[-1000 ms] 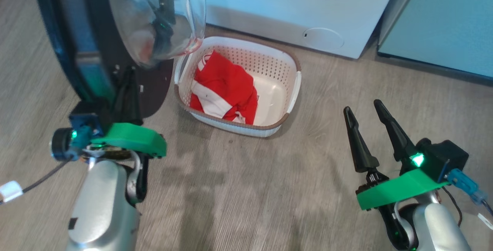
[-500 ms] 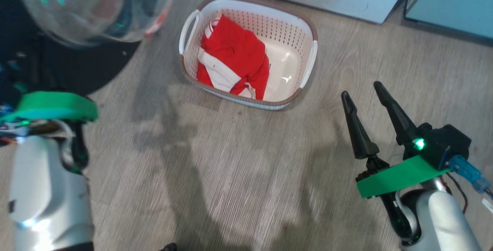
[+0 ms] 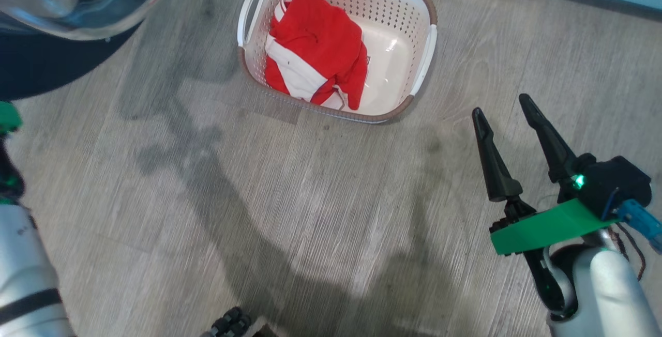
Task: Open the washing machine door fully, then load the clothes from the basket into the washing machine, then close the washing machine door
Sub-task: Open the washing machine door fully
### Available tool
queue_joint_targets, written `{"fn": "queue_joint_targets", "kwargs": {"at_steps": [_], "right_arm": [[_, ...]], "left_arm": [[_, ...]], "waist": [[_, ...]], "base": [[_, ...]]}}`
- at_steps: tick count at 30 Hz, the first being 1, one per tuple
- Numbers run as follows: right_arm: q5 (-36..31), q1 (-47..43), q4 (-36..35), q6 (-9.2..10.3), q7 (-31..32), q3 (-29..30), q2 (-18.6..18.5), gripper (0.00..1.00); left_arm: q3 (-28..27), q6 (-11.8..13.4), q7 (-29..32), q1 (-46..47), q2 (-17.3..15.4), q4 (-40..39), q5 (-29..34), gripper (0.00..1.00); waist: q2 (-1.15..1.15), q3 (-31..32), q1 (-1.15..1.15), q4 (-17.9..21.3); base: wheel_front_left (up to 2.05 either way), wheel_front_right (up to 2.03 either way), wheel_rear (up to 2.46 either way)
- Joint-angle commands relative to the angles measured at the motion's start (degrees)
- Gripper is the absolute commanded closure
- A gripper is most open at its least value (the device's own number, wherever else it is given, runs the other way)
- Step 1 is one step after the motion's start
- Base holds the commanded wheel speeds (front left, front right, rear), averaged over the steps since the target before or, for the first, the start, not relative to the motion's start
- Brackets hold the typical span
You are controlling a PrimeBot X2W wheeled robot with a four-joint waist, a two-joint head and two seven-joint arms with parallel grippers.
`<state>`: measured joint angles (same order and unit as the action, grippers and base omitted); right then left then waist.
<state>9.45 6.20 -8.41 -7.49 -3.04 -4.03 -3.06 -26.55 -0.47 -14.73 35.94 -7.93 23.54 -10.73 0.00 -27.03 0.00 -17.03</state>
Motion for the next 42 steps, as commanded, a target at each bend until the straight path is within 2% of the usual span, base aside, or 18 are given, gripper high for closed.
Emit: {"fn": "queue_joint_targets", "kwargs": {"at_steps": [1, 8, 14, 22, 29, 35, 42], "right_arm": [[-0.52, 0.6, -2.56, 0.0, 0.26, -1.3, 0.18, 0.0], [-1.36, 0.51, -3.88, 0.0, 1.11, -0.89, 0.18, 0.0], [-1.45, 0.3, -3.9, 0.0, 1.22, -0.7, 0.18, 0.0], [0.03, 0.61, -1.72, 0.0, -0.05, -1.66, 0.18, 0.0], [1.85, 1.26, 1.01, 0.0, -2.26, -2.55, 0.18, 0.0], [3.09, 1.76, 3.06, 0.0, -4.33, -1.97, 0.18, 0.0], [4.29, 1.65, 4.47, 0.0, -6.38, -0.75, 0.18, 0.0]], "left_arm": [[-2.48, -0.51, -0.27, 1.41, -4.15, -1.24, 0.75, 1.0], [-5.27, -2.02, -0.27, 4.47, -7.26, 1.65, 2.85, 1.0], [-5.45, -3.3, -0.27, 5.21, -7.48, 2.59, 4.39, 1.0], [-4.62, -4.59, -0.27, 2.63, -5.02, 0.31, 6.6, 1.0], [-1.12, -5.95, -0.27, -1.18, -3.16, -3.47, 8.27, 1.0], [3.47, -6.75, -0.27, -5.67, -0.02, -7.95, 7.0, 1.0], [9.35, -6.95, -0.27, -13.7, 2.79, -14.39, 6.48, 1.0]], "waist": [[0.0, -0.55, 0.0, -0.16], [0.0, -1.89, 0.0, -0.19], [0.0, -1.63, 0.0, -0.33], [0.0, 1.92, 0.0, 0.24], [0.0, 6.03, 0.0, 1.82], [0.0, 9.19, 0.0, 4.64], [0.0, 12.87, 0.0, 9.71]], "base": [[0.0, 0.0, 0.0], [0.0, 0.0, 0.0], [0.0, 0.0, 0.0], [0.0, 0.0, 0.0], [0.0, 0.0, 0.0], [0.0, 0.0, 0.0], [0.0, 0.0, 0.0]]}}
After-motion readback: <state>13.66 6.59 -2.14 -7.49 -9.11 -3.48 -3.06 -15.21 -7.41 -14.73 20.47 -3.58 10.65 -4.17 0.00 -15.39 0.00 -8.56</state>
